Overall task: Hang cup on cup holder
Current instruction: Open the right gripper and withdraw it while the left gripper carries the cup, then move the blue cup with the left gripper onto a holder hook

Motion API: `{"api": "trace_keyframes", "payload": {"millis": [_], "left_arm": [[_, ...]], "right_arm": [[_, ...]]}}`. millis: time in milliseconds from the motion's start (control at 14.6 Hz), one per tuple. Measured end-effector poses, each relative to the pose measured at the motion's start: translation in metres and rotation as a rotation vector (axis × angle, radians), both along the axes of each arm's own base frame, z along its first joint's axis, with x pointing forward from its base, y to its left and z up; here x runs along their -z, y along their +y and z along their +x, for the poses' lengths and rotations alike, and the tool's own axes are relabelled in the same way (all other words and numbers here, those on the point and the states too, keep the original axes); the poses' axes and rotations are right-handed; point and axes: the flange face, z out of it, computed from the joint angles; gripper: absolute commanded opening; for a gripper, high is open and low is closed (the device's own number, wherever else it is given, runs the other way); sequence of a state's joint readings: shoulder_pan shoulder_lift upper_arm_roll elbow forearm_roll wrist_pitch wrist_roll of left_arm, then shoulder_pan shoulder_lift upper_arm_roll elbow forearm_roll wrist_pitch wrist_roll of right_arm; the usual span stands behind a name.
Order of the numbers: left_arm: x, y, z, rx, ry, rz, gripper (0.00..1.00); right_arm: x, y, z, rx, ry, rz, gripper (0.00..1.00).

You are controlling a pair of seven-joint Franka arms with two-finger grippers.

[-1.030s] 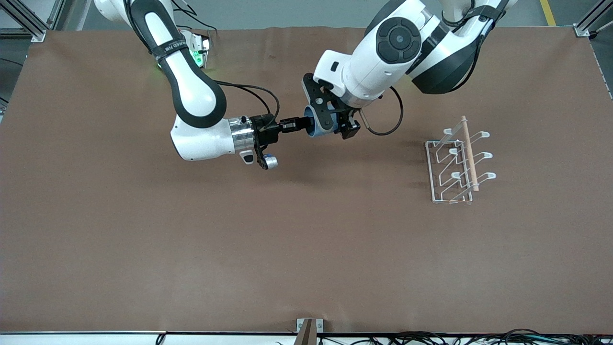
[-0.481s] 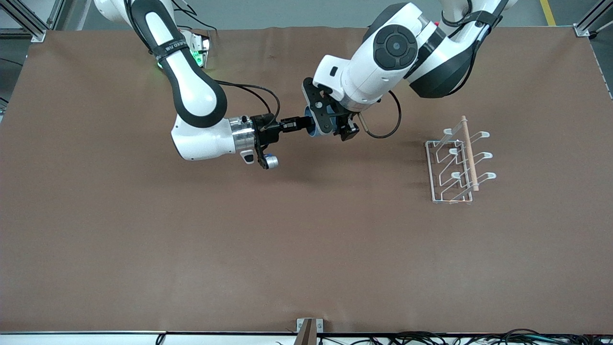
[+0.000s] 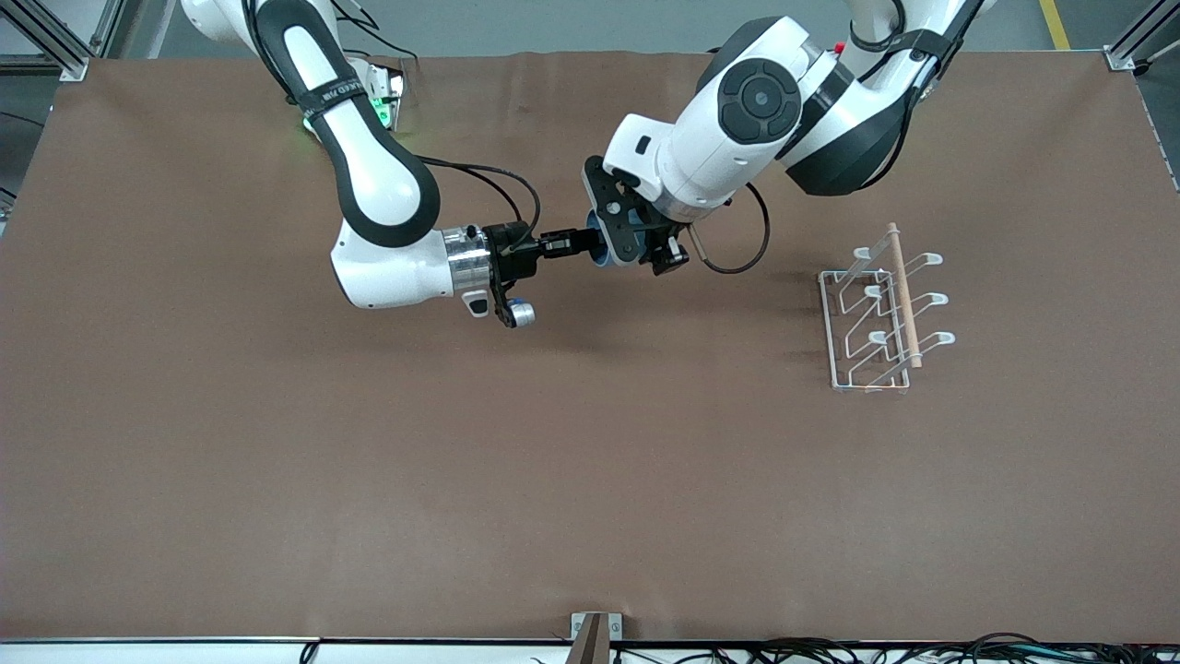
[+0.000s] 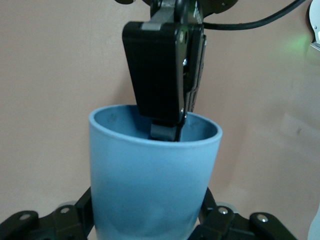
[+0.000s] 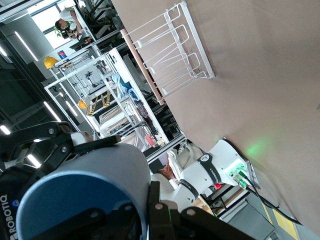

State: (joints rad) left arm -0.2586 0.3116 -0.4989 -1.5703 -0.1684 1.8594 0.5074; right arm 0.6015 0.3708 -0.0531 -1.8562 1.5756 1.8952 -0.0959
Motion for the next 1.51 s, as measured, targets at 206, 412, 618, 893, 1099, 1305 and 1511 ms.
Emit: {"api": "trace_keyframes", "payload": {"millis": [206, 412, 618, 893, 1099, 1305, 1511], "left_arm": [[0.004, 0.001, 0.000, 0.002, 0.006, 0.005, 0.31], [0.008, 0.007, 0.003, 0.038, -0.023, 0.043, 0.23], [0.009, 0.020, 0.006, 0.080, -0.036, 0.115, 0.17], [0.008, 0.046, 0.007, 0.125, -0.057, 0.301, 0.09], [0.007, 0.074, 0.008, 0.150, -0.057, 0.488, 0.00], [0.009, 0.104, 0.011, 0.216, -0.061, 0.717, 0.00], [0.025, 0.128, 0.012, 0.264, -0.041, 0.927, 0.00]], "right_arm": [[-0.003, 0.000, 0.002, 0.006, -0.003, 0.006, 1.00], [-0.005, -0.006, 0.008, 0.024, -0.009, 0.006, 1.00], [-0.005, -0.031, 0.027, 0.073, -0.020, -0.008, 1.00], [0.006, -0.116, 0.066, 0.096, -0.088, -0.158, 1.00], [0.004, -0.207, 0.089, 0.080, -0.143, -0.308, 1.00], [-0.003, -0.314, 0.099, 0.047, -0.180, -0.499, 1.00], [-0.038, -0.411, 0.102, -0.028, -0.211, -0.673, 1.00]]}}
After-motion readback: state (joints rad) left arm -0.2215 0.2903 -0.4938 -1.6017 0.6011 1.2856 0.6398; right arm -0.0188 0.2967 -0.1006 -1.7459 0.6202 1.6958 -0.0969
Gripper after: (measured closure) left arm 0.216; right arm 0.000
